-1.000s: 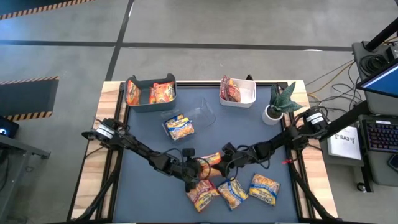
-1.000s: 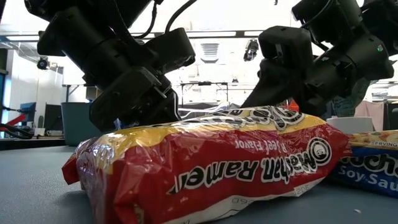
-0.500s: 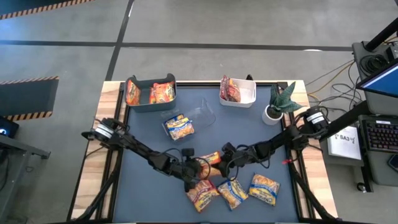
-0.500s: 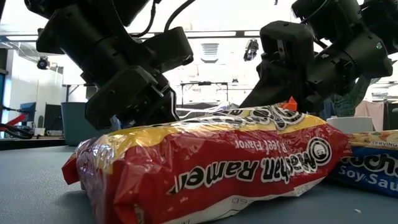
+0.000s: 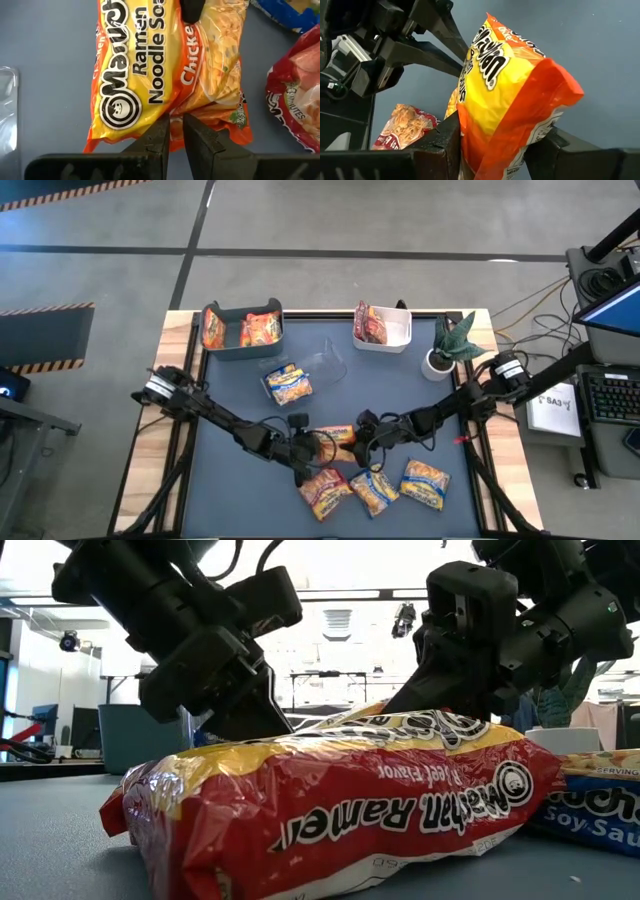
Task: Sort Maruchan noodles
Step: Put the orange noodle pack into the blue bin
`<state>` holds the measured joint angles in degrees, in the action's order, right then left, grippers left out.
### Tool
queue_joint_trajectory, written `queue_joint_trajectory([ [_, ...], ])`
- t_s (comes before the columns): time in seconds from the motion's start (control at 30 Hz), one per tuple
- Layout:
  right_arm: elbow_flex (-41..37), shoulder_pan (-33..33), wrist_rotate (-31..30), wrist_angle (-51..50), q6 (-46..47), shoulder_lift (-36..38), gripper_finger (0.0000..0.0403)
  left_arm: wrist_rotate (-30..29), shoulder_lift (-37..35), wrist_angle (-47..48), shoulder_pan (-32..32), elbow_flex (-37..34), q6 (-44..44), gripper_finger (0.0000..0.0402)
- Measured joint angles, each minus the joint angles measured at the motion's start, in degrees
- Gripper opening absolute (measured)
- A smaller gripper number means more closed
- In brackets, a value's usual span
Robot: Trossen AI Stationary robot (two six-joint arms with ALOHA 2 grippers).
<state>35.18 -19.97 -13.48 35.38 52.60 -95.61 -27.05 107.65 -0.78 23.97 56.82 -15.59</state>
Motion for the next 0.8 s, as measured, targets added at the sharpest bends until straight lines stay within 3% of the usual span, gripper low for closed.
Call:
queue_joint_trajectory([
  [0.17,0.0,0.0,-1.2,0.8,-3.0,0.0,0.0153,-0.7,-1.6,2.9,0.0,0.0,-0.4,0.0037],
  [0.5,0.0,0.0,-3.9,1.4,-11.7,4.6,0.0152,-3.6,-11.5,12.8,0.0,0.1,2.3,0.0037],
  [0.8,0.0,0.0,-7.4,1.5,-19.4,9.6,0.0139,-3.7,-24.0,12.7,0.6,0.1,9.5,0.0037],
])
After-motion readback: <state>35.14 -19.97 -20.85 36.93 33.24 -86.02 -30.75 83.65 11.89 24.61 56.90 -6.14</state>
